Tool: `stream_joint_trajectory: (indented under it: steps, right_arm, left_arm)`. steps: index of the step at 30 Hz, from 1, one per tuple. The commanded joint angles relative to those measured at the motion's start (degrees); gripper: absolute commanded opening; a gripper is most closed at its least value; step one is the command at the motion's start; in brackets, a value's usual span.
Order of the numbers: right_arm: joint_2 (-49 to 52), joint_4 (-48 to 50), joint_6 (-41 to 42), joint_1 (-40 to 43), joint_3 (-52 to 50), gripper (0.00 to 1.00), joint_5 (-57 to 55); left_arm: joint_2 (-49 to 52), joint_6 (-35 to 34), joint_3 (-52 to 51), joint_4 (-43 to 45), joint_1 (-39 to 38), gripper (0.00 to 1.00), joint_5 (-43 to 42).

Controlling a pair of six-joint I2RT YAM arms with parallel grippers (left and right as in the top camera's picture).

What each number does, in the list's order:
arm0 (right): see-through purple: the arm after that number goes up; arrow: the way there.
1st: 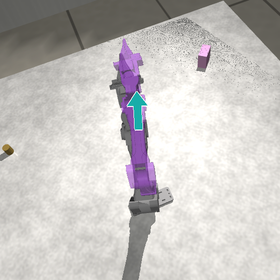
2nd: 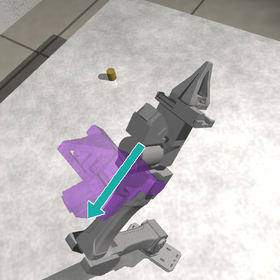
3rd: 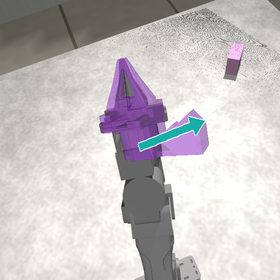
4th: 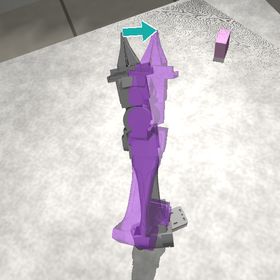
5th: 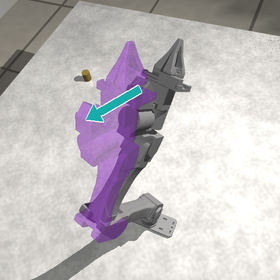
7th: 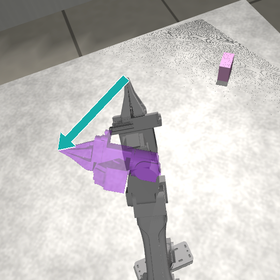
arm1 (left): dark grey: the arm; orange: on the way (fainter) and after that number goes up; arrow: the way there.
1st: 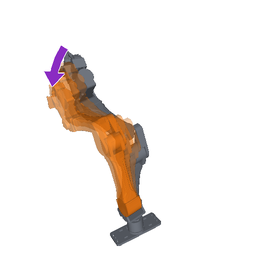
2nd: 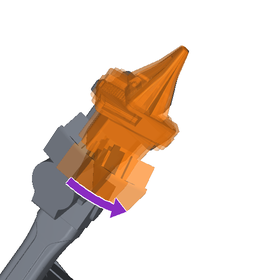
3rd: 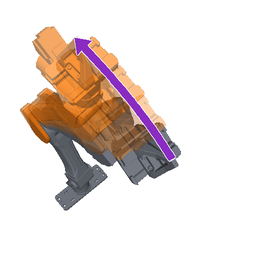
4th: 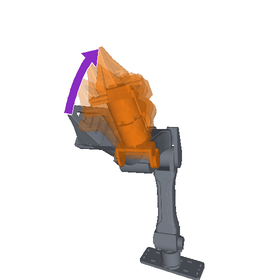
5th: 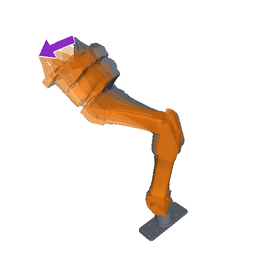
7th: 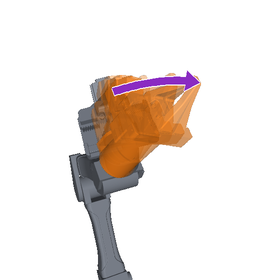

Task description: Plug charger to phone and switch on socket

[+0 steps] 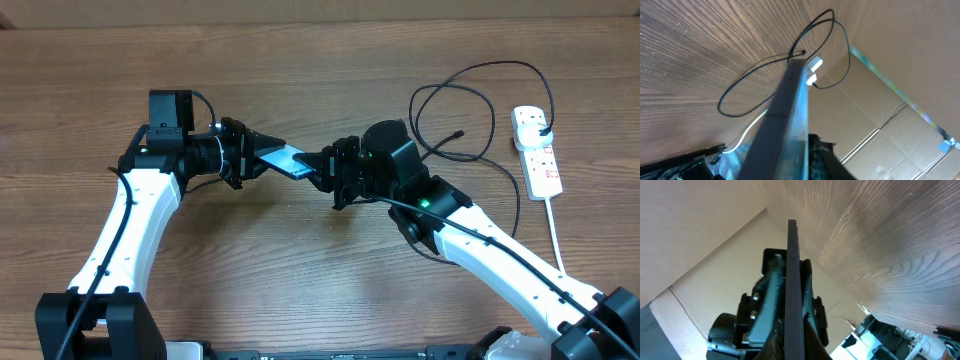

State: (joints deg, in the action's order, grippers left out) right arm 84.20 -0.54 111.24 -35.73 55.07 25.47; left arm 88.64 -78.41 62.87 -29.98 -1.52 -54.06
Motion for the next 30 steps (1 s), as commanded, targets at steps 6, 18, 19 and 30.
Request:
stream_joint_trajectory:
  steps: [6, 18, 19, 30]
  right_arm:
    - [0.9, 0.31, -0.04, -0.7, 0.59, 0.08, -0.92]
    - [0.9, -22.99, -38.38, -0.42, 0.59, 0.86, -34.8]
    - [0.9, -25.38, -39.26, -0.42, 0.59, 0.97, -36.44]
    - [0.9, -43.67, -39.8, -0.42, 0.59, 1.0, -44.35]
  left_arm:
    - [-0.57, -1.29, -0.13, 0.7, -0.46, 0.04, -4.04]
    - [-0.57, 3.21, -0.13, -3.1, -0.35, 0.04, 8.15]
    - [-0.57, 3.76, -0.13, -3.96, -0.35, 0.04, 9.09]
    - [0.04, 13.11, -0.13, -5.6, -0.33, 0.1, 10.49]
